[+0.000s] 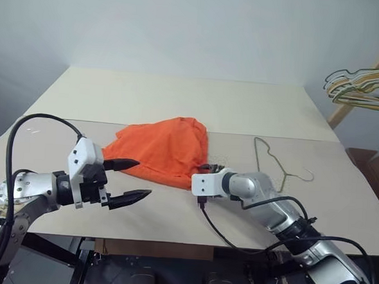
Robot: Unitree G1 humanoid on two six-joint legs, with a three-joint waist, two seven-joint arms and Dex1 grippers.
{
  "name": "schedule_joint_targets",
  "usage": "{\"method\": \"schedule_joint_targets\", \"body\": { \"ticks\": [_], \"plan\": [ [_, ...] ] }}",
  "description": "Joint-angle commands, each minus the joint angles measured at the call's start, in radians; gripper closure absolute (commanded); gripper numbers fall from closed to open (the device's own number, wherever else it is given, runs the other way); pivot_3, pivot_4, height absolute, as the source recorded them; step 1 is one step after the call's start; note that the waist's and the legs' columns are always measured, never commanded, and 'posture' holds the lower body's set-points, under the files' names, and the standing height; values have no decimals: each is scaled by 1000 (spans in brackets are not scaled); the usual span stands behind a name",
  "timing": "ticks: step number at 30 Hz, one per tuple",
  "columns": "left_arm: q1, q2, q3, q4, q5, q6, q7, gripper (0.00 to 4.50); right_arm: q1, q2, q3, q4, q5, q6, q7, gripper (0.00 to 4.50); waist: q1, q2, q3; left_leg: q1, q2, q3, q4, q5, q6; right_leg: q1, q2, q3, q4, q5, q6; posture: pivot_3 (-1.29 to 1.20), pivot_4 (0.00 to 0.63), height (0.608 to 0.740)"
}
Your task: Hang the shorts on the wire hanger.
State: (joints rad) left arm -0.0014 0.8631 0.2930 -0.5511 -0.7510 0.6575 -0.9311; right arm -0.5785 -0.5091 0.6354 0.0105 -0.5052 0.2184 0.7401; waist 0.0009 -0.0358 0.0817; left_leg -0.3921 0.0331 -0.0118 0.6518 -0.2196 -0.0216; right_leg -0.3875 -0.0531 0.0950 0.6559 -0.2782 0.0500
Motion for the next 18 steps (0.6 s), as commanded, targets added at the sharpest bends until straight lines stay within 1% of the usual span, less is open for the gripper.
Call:
{"method": "schedule_joint_targets", "body": {
  "ticks": [1, 5, 6, 9, 11, 13, 15, 16, 18],
  "plan": [
    [-11, -1, 12, -17, -12, -14, 3, 0, 12, -6, -10, 6, -47, -7, -9, 2716, 2, 0, 0, 0, 0, 0, 0, 0, 0, 0, 0, 0, 0, 0, 0, 89, 51, 740],
    [-13, -3, 6, -14, -6, -18, 3, 0, 36, -12, -19, -10, -68, -13, -8, 4145, 2, 0, 0, 0, 0, 0, 0, 0, 0, 0, 0, 0, 0, 0, 0, 89, 51, 740],
    [-14, -3, 2, -11, 1, -23, 2, 0, 42, -14, -25, -14, -73, -13, -13, 4429, 2, 0, 0, 0, 0, 0, 0, 0, 0, 0, 0, 0, 0, 0, 0, 89, 51, 740],
    [-12, 0, -14, -2, 41, -47, 4, 0, 59, -29, -46, -30, -75, -36, -23, 4478, 5, 0, 0, 0, 0, 0, 0, 0, 0, 0, 0, 0, 0, 0, 0, 89, 51, 740],
    [-16, 0, -52, 9, 156, -103, 58, 0, 79, -72, -88, -59, -10, -149, -23, 4478, 11, 0, 0, 0, 0, 0, 0, 0, 0, 0, 0, 0, 0, 0, 0, 78, 52, 740],
    [-32, 11, -92, 27, 255, -119, 118, 0, 108, -138, -136, -97, 74, -288, 1, 4478, 13, 0, 0, -1, -1, 0, 0, 0, 0, 0, -1, 0, -1, 0, 0, 78, 52, 740],
    [-40, 43, -124, 71, 342, -169, 113, 0, 149, -214, -189, -134, 196, -412, 67, 4478, 14, 0, 0, -2, -2, 0, 0, 0, 0, 0, -1, 0, -2, 0, 0, 77, 53, 740],
    [-38, 64, -144, 96, 395, -212, 102, 0, 167, -243, -212, -148, 244, -444, 93, 4478, 11, 0, 0, -2, -2, 0, 0, 0, 0, 0, -1, 0, -2, 0, 0, 73, 53, 740],
    [-27, 109, -195, 157, 513, -338, 77, 0, 190, -275, -252, -161, 290, -465, 112, 4478, 3, 0, 0, -1, -1, 0, 0, 0, 0, 0, -1, 0, -2, 0, 0, 68, 52, 740]
  ]
}}
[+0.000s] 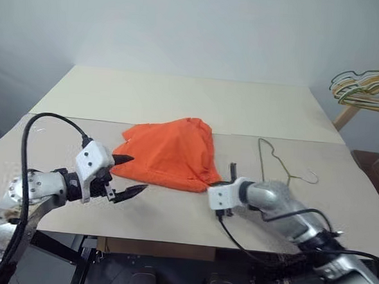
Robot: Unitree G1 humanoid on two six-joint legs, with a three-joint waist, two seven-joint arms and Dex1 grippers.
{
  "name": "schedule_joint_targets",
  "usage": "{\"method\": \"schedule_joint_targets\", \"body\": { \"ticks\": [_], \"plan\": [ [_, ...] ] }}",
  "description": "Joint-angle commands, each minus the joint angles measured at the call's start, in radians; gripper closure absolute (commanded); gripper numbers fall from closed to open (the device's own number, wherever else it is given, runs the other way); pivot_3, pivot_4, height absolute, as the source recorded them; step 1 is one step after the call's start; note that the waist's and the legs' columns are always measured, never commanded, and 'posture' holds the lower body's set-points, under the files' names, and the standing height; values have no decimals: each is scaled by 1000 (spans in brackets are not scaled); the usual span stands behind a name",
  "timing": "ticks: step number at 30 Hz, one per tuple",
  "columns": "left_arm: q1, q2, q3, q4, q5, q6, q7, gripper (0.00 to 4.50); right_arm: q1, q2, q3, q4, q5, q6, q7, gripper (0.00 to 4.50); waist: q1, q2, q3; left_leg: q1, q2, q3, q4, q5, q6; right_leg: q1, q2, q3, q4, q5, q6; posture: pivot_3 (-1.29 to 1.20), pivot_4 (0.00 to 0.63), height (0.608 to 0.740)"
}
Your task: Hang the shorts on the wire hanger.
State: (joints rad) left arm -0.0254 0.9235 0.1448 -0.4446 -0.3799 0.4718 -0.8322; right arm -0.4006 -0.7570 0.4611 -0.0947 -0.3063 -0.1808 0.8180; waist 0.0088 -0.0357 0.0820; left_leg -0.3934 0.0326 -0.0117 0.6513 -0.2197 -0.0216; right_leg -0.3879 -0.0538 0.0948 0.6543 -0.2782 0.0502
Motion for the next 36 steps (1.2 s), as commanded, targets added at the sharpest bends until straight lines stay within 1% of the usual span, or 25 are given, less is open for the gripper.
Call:
{"method": "schedule_joint_targets", "body": {
  "ticks": [1, 5, 10, 11, 12, 13, 14, 17, 19, 23, 25, 28, 30, 32, 33, 35, 36],
  "plan": [
    [2, 68, -73, 83, 193, -216, -34, 0, 20, -39, -95, -58, 108, -70, 43, 4478, -10, 0, 0, 1, 0, 1, -1, 0, 0, 0, 0, 1, 0, 0, 0, 64, 51, 740],
    [-13, 101, -177, 195, 366, -411, -46, 0, 40, -69, -151, -65, 165, -76, 81, 4478, -16, 0, 0, 3, 1, 2, -2, 0, 0, 1, 1, 2, 1, -1, -2, 48, 45, 740],
    [-58, 97, -276, 295, 493, -502, -69, 0, 40, -76, -187, -68, 182, -69, 101, 4478, -19, 0, 0, 2, 1, 3, -2, 0, 0, 0, 0, 2, 1, -1, -1, 28, 36, 740],
    [-71, 101, -299, 327, 543, -540, -55, 0, 41, -76, -191, -70, 183, -68, 103, 4478, -17, 0, 0, 2, 1, 3, -2, 0, 0, 0, 0, 2, 1, -1, -1, 26, 37, 740],
    [-85, 99, -315, 358, 586, -571, -35, 381, 42, -76, -195, -71, 183, -67, 105, 4500, -16, 1, -1, 2, 1, 3, -2, 0, 0, 1, 0, 2, 1, -1, -1, 24, 36, 740],
    [-101, 90, -326, 387, 616, -583, -17, 576, 44, -75, -199, -76, 185, -63, 105, 4500, -17, 1, -1, 3, 1, 3, -2, 0, 0, 1, 0, 2, 1, -1, -1, 24, 36, 740],
    [-115, 78, -331, 409, 628, -589, -7, 905, 46, -74, -203, -79, 187, -60, 106, 4500, -18, 2, -1, 3, 1, 4, -2, 0, 0, 1, 0, 2, 2, -1, -1, 19, 36, 740],
    [-155, 26, -330, 446, 622, -559, 4, 1877, 56, -72, -213, -97, 197, -48, 111, 4500, -20, 3, -2, 4, 1, 4, -2, 0, 0, 1, 0, 2, 3, -1, -1, 13, 36, 740],
    [-169, 12, -332, 462, 631, -569, 3, 2457, 61, -72, -217, -103, 199, -43, 113, 4500, -21, 3, -2, 4, 1, 4, -2, 0, 0, 1, 0, 2, 3, -1, -1, 10, 36, 740],
    [-181, -7, -328, 486, 648, -582, 9, 3812, 72, -74, -226, -111, 201, -41, 116, 4500, -21, 3, -2, 3, 1, 4, -2, 0, 0, 1, 0, 2, 3, -1, -1, 8, 37, 740],
    [-189, -12, -321, 495, 640, -586, -1, 4458, 80, -75, -232, -117, 207, -38, 121, 4500, -21, 3, -2, 3, 1, 4, -2, 0, 0, 1, 0, 2, 3, -1, -1, 10, 39, 740],
    [-181, 26, -296, 488, 559, -629, -92, 4487, 97, -91, -247, -138, 231, -34, 148, 4500, -22, 3, -2, 3, 1, 4, -2, 0, 0, 1, 0, 2, 3, -1, -1, 10, 43, 740],
    [-151, 92, -269, 457, 456, -644, -225, 4487, 121, -123, -267, -166, 291, -21, 198, 4500, -23, 3, -2, 3, 1, 4, -2, 0, 0, 0, 0, 2, 3, -1, -1, 11, 45, 740],
    [-82, 223, -228, 401, 315, -651, -426, 4487, 172, -208, -297, -216, 404, -2, 313, 4500, -27, 3, -2, 2, 1, 4, -2, 0, 0, -1, 0, 2, 3, -1, -1, 14, 49, 740],
    [-56, 270, -210, 380, 261, -647, -493, 4487, 190, -244, -308, -232, 445, 2, 360, 4500, -29, 3, -1, 1, 2, 4, -2, 0, 0, -1, 0, 2, 2, -1, -1, 14, 49, 740],
    [-31, 313, -184, 358, 192, -633, -549, 4487, 207, -286, -318, -244, 498, 14, 409, 4500, -27, 4, -1, 3, 2, 6, -3, 0, 1, 0, -1, 2, 2, -1, -1, 17, 50, 740],
    [-43, 304, -174, 357, 173, -620, -540, 4487, 199, -288, -320, -241, 526, 40, 419, 4500, -27, 4, -1, 3, 2, 6, -3, 0, 1, 0, -1, 2, 2, -1, -1, 21, 51, 740]
  ]
}}
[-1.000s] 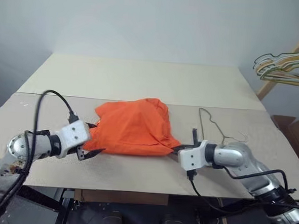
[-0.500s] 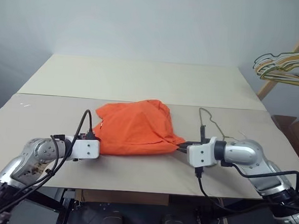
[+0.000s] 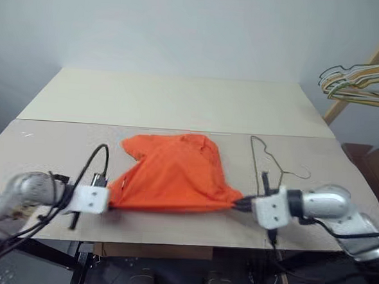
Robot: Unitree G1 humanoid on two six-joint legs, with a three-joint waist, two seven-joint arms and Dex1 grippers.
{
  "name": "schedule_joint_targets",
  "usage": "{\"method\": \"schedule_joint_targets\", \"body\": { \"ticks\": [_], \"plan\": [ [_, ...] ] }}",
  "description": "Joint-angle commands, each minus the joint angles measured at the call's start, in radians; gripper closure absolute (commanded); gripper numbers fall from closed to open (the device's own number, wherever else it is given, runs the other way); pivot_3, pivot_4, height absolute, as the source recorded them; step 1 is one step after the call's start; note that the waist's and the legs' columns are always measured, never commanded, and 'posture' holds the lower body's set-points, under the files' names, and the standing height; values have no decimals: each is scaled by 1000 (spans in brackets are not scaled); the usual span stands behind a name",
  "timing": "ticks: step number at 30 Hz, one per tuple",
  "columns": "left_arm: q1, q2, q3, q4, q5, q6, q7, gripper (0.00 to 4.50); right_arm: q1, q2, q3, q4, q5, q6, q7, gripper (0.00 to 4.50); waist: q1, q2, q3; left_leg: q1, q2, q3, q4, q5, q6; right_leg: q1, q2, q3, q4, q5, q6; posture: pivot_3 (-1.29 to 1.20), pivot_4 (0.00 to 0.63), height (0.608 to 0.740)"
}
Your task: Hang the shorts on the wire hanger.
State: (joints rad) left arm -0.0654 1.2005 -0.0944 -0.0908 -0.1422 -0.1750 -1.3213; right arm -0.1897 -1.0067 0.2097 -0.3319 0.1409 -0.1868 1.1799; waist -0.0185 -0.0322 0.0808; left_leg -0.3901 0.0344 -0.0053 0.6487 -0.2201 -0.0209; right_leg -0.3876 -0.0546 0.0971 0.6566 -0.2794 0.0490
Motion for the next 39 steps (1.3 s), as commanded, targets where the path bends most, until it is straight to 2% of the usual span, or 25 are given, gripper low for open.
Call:
{"method": "schedule_joint_targets", "body": {
  "ticks": [1, 6, 8, 11, 12, 15, 17, 18, 19, 20, 22, 24, 27, 29, 31, 33, 35, 39],
  "plan": [
    [-24, 4, 72, 5, -82, 45, -32, 4487, -28, -30, -67, 7, 101, 65, 63, 4500, 2, 0, 0, 1, 0, 1, 0, 0, 0, 1, 0, 0, 0, 0, 0, 25, 51, 740],
    [-200, -164, 73, 43, -135, 156, 72, 4487, -217, 123, -64, 130, 167, 211, -8, 4500, 4, -1, 0, 4, 2, 1, 0, 2, 2, 3, 2, 0, 0, -4, 6, 26, 39, 740],
    [-365, -282, 77, 122, -118, 249, 201, 4487, -371, 225, -57, 265, 103, 243, -103, 4500, 5, -1, -1, 0, 1, 0, 2, 2, 2, 1, 3, 0, 1, 1, 0, 24, 29, 740],
    [-670, -429, 72, 356, -7, 341, 436, 4487, -636, 376, -39, 553, -60, 253, -322, 4500, 5, -2, -1, -4, 1, -4, 7, 2, 2, -1, 4, -1, 2, 5, 1, 25, 12, 740],
    [-790, -470, 65, 484, 50, 325, 536, 4487, -737, 425, -38, 675, -109, 250, -414, 4500, 4, -3, -2, -6, 1, -6, 10, 2, 2, -3, 4, -2, 4, 6, 1, 30, 1, 740],
    [-1202, -585, 79, 949, 179, 256, 985, 4487, -1071, 571, -83, 1083, -206, 232, -790, 4500, 2, -4, -3, -14, -1, -9, 11, 4, -1, -12, 2, -4, 6, 6, 1, 36, 0, 740],
    [-1377, -615, 93, 1151, 234, 166, 1282, 4487, -1216, 617, -127, 1270, -225, 158, -1010, 4500, 1, -4, -3, -25, -3, -10, 9, 8, -8, -24, 0, -5, 10, 7, 1, 36, 0, 740],
    [-1440, -612, 77, 1215, 281, 97, 1416, 4487, -1274, 629, -161, 1334, -219, 94, -1110, 4500, 0, -4, -3, -31, -4, -9, 9, 10, -11, -33, -2, -5, 16, 7, 1, 36, 0, 740],
    [-1483, -608, 63, 1253, 319, 29, 1515, 4487, -1312, 634, -186, 1376, -218, 26, -1203, 4500, -1, -4, -3, -37, -5, -8, 8, 14, -19, -40, -5, -6, 18, 7, 1, 32, 0, 740],
    [-1519, -608, 65, 1279, 333, -33, 1586, 4487, -1338, 634, -210, 1401, -214, -53, -1274, 4500, 0, -4, -3, -38, -6, -5, 6, 14, -19, -44, -6, -7, 19, 7, 1, 28, 0, 740],
    [-1548, -610, 62, 1307, 349, -129, 1631, 4487, -1347, 627, -232, 1425, -217, -182, -1354, 4500, 0, -4, -4, -43, -7, 1, 1, 14, -20, -53, -10, -8, 20, 7, 1, 25, 0, 740],
    [-1532, -613, 52, 1308, 366, -229, 1614, 4487, -1307, 610, -224, 1428, -230, -256, -1343, 4500, 0, -5, -4, -41, -10, 3, -3, 14, -20, -53, -16, -16, 20, 7, 1, 25, 0, 740],
    [-1439, -631, 58, 1279, 344, -358, 1478, 4487, -1180, 575, -179, 1412, -272, -345, -1273, 4500, -1, -5, -8, -40, -14, 3, -3, 15, -18, -49, -22, -25, 16, 7, 1, 19, 0, 740],
    [-1343, -638, 63, 1233, 310, -428, 1344, 4487, -1068, 541, -141, 1378, -310, -422, -1206, 4500, -1, -5, -9, -34, -17, 3, -3, 16, -15, -40, -24, -26, 13, 7, 3, 21, 0, 740],
    [-1230, -640, 75, 1152, 247, -459, 1171, 4487, -960, 496, -89, 1342, -359, -512, -1125, 4500, -3, -5, -10, -29, -18, 3, -3, 11, -5, -32, -24, -26, 6, 9, 5, 10, 0, 740],
    [-1071, -625, 64, 1001, 171, -457, 976, 4487, -853, 447, -30, 1319, -382, -609, -987, 4500, -14, -4, -10, -29, -18, 2, -1, 15, -3, -33, -24, -26, 7, 14, 5, 3, 2, 740],
    [-877, -588, 42, 778, 85, -381, 794, 4487, -766, 398, 33, 1304, -416, -703, -873, 4500, -34, -3, -11, -28, -17, 1, -2, 17, -3, -32, -24, -26, 8, 15, 5, 1, 3, 740],
    [-535, -440, 12, 355, -35, -143, 514, 4487, -672, 348, 119, 1283, -440, -822, -697, 4500, -98, -2, -12, -28, -14, -1, -4, 18, -6, -33, -22, -26, 10, 15, 5, 2, 13, 740]
  ]
}}
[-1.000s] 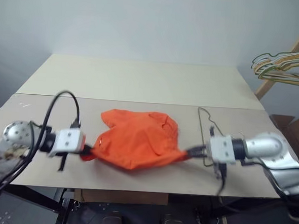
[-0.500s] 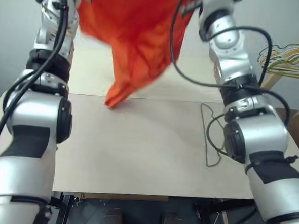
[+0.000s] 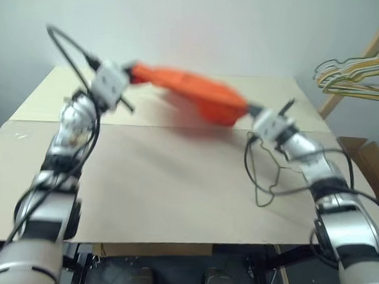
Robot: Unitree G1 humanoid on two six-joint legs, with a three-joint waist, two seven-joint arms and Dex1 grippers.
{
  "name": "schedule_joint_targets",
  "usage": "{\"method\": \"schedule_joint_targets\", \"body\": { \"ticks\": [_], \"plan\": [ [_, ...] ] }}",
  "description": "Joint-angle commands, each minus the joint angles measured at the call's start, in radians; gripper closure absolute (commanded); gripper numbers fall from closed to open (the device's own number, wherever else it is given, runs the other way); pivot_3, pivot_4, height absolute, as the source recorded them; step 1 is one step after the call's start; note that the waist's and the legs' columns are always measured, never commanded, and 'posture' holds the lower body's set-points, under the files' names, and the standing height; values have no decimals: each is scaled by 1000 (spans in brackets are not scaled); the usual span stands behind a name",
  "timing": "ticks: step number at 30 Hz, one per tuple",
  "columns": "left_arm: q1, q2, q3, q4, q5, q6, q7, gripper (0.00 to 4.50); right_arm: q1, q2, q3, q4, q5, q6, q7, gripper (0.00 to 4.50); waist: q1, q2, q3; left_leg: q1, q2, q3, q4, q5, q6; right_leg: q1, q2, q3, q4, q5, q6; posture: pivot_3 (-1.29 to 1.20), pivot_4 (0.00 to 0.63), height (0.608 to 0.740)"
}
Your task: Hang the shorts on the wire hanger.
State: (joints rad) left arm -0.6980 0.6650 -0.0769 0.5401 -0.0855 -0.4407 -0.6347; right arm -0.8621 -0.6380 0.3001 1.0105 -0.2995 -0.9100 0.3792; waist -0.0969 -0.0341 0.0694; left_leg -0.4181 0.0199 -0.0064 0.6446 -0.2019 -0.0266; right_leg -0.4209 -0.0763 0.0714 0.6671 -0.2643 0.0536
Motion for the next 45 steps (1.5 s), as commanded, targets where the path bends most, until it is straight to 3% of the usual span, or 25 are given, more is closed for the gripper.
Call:
{"method": "schedule_joint_targets", "body": {
  "ticks": [1, 6, 10, 13, 17, 23, 29, 35, 36, 39, 45],
  "plan": [
    [162, 137, -7, -342, -105, 146, -229, 4487, 15, -27, 45, -65, -4, -116, 137, 4500, -30, 0, 0, 0, 1, 0, 0, 0, 0, 0, 0, 0, 0, 0, 0, 4, 16, 740],
    [397, 346, 8, -571, -150, 297, -456, 4487, 75, -50, 97, -89, -22, -166, 251, 4500, -56, 0, 0, 13, 1, -4, -2, -2, 4, 15, 1, -2, -6, 0, 0, 17, 24, 740],
    [518, 480, 28, -702, -185, 426, -574, 4487, 112, -79, 117, -117, -115, -173, 228, 4500, -38, 0, 0, 29, 1, -4, -3, -8, 13, 35, 0, -4, -16, -2, -1, 16, 28, 740],
    [624, 562, 46, -786, -209, 455, -665, 4487, 133, -107, 122, -144, -197, -160, 174, 4500, -23, 0, 0, 29, 1, -3, -3, -9, 13, 35, 0, -4, -17, -2, -1, 11, 29, 740],
    [720, 580, 74, -874, -232, 479, -685, 4487, 185, -135, 108, -206, -178, -144, 183, 4500, -2, 0, 0, 29, 1, -2, -3, -9, 14, 34, 0, -3, -18, -2, -1, 10, 30, 740],
    [820, 557, 108, -991, -241, 525, -655, 4487, 399, -256, 73, -486, 11, -81, 299, 4500, 35, 1, 0, 29, 1, 1, -2, -10, 15, 35, -1, -2, -18, -2, -1, 6, 43, 740],
    [956, 565, 166, -1093, -274, 537, -689, 4487, 579, -330, 14, -714, 97, 22, 320, 4500, 36, 1, 0, 31, 4, 5, -2, -10, 15, 36, 1, 0, -17, -3, -2, -12, 57, 740],
    [1049, 555, 206, -1151, -264, 562, -682, 4487, 685, -334, -28, -870, 163, 114, 337, 4500, 39, 1, 0, 32, 8, 7, -2, -10, 16, 36, 4, 0, -18, -4, -4, -20, 64, 740],
    [1058, 558, 211, -1150, -258, 566, -685, 4500, 702, -339, -27, -896, 183, 130, 355, 4262, 41, 0, 0, 32, 8, 7, -2, -10, 16, 36, 5, 0, -18, -4, -5, -18, 65, 740],
    [1080, 568, 215, -1110, -211, 517, -709, 3834, 754, -365, -21, -976, 254, 178, 425, 3446, 51, 1, 0, 32, 10, 7, -2, -11, 16, 36, 7, 0, -18, -4, -5, -15, 65, 740],
    [1078, 566, 236, -964, -143, 384, -746, 1982, 835, -422, -76, -1087, 373, 279, 508, 1384, 60, 1, 1, 33, 13, 7, -2, -11, 16, 36, 11, 0, -19, -5, -8, -6, 67, 740]
  ]
}}
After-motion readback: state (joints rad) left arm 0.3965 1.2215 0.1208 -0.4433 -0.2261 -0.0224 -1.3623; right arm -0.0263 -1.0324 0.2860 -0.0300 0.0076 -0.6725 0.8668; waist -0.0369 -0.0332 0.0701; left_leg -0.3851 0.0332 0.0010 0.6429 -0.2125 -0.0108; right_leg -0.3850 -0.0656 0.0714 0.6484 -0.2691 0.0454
